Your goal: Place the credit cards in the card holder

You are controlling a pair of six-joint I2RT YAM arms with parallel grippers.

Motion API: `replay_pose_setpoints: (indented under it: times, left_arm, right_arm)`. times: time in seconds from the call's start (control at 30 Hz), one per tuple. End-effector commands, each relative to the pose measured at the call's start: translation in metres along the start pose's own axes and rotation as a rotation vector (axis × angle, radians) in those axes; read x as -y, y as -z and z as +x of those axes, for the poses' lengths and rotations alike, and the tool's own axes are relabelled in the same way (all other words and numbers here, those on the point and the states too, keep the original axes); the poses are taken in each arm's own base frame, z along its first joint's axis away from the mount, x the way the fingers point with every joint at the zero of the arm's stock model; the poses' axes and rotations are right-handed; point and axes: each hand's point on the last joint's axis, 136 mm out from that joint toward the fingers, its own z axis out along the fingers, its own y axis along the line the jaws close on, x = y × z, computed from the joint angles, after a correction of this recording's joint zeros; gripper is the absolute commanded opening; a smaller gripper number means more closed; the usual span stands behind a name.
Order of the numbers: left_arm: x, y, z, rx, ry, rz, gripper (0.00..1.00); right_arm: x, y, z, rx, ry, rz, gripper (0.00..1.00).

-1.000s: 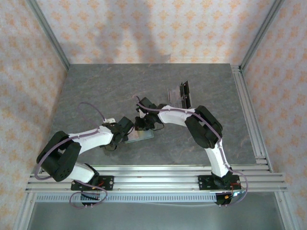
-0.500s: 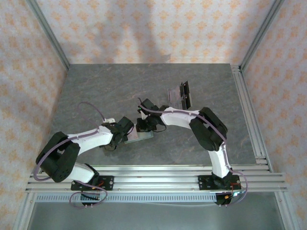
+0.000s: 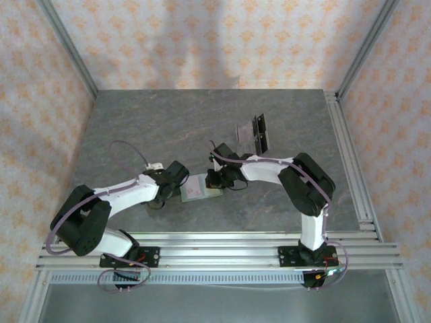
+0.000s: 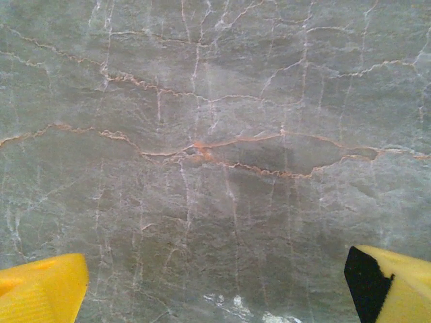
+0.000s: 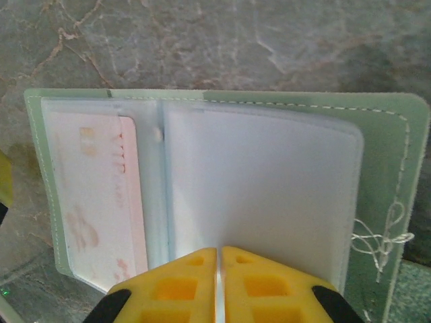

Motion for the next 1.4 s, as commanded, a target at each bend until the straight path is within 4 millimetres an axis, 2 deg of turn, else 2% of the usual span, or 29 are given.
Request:
replay_pose_setpoints:
  times: [0.0,0.2,0.33,0.67,0.97,1.37]
  left_arm:
    - [-0.002,0.005,-0.009,0.019,-0.016,-0.007,1.00]
    - [0.002,0.006,-0.007,0.011,-0.029,0.024,1.00]
    - [0.002,0.004,-0.003,0.002,-0.032,0.027,1.00]
    - [0.006,-0.005,0.002,-0.020,-0.047,0.020,1.00]
    - [0.008,-0.009,0.005,-0.029,-0.052,0.018,1.00]
    - [0.011,-0.012,0.007,-0.035,-0.058,0.020,1.00]
  right_arm:
    - [0.006,0.009,0.003,0.018,-0.023,0.028,0.11]
    - [-0.022,0.026,-0.007,0.056,0.031,-0.006,0.12]
    - [-0.033,0.026,-0.010,0.053,0.057,-0.015,0.12]
    - [-0.032,0.004,-0.006,0.014,0.063,-0.002,0.12]
    - [-0.028,-0.007,0.000,-0.014,0.054,0.001,0.12]
    - [-0.034,-0.018,0.004,-0.038,0.059,-0.010,0.12]
